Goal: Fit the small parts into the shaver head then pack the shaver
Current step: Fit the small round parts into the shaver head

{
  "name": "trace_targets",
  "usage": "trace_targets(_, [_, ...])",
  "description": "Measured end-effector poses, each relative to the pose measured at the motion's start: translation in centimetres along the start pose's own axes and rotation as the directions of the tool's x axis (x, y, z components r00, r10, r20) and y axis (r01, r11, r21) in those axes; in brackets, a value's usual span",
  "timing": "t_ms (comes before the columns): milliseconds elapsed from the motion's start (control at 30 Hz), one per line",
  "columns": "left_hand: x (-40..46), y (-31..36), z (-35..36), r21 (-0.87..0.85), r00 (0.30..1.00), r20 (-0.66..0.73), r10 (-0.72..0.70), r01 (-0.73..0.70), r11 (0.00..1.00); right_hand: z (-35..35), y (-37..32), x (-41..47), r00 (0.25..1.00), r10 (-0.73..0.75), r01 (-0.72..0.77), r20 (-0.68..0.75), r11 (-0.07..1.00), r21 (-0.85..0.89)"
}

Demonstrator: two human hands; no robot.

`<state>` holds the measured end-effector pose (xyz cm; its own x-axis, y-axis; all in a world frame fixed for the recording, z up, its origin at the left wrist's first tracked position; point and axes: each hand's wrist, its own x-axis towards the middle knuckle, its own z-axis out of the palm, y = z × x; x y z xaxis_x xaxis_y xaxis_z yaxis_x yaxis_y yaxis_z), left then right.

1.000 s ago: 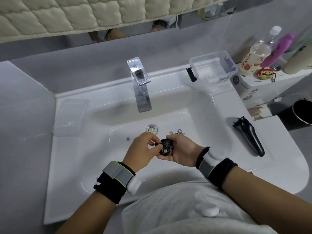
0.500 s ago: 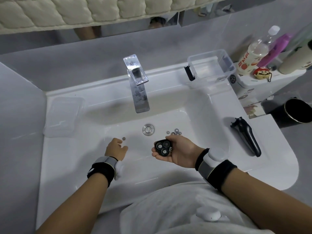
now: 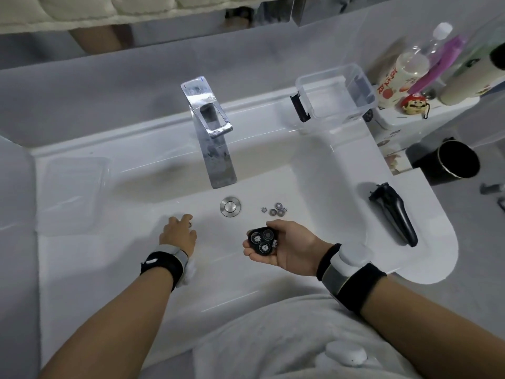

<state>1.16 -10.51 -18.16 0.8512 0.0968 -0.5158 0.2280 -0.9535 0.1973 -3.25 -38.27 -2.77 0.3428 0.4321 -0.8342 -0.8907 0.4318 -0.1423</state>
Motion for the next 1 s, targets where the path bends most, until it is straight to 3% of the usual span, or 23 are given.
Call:
trace_targets(400, [-2.5,0.2,-0.7,0.016,0.992,0.118,0.041,-0.043,0.999,-0.3,0.2,0.3,0.999,0.014,-0.015,0.043,1.0,0.018])
trace_targets(533, [-5.4,2.9,-2.6,-0.31,1.0,-0.005,0.022,-0.022,0.951,-0.4,0.2,0.2,0.998,0.0,0.0,0.06,1.0,0.008])
trace_targets(633, [-8.5,5.5,-5.1,-0.533,0.993,-0.074,0.096,-0.121,0.837,-0.5,0.2,0.0,0.998,-0.009,0.009,0.069,1.0,-0.001])
trace_targets(767, [-12.1,8.7,-8.1,-0.681,0.965,-0.155,0.21,-0.258,0.685,-0.5,0.2,-0.4,0.997,-0.02,0.023,0.079,0.999,-0.037])
trace_targets(867, [-14.1,10.5,-9.6,-0.683,0.937,-0.18,0.301,-0.339,0.647,-0.4,0.4,-0.7,0.994,-0.027,0.034,0.105,0.997,-0.069])
trace_targets(1000, [-15.3,12.1,-9.7,-0.535,0.873,-0.213,0.438,-0.48,0.696,-0.2,0.4,-1.1,0.989,-0.047,0.065,0.141,0.991,-0.12])
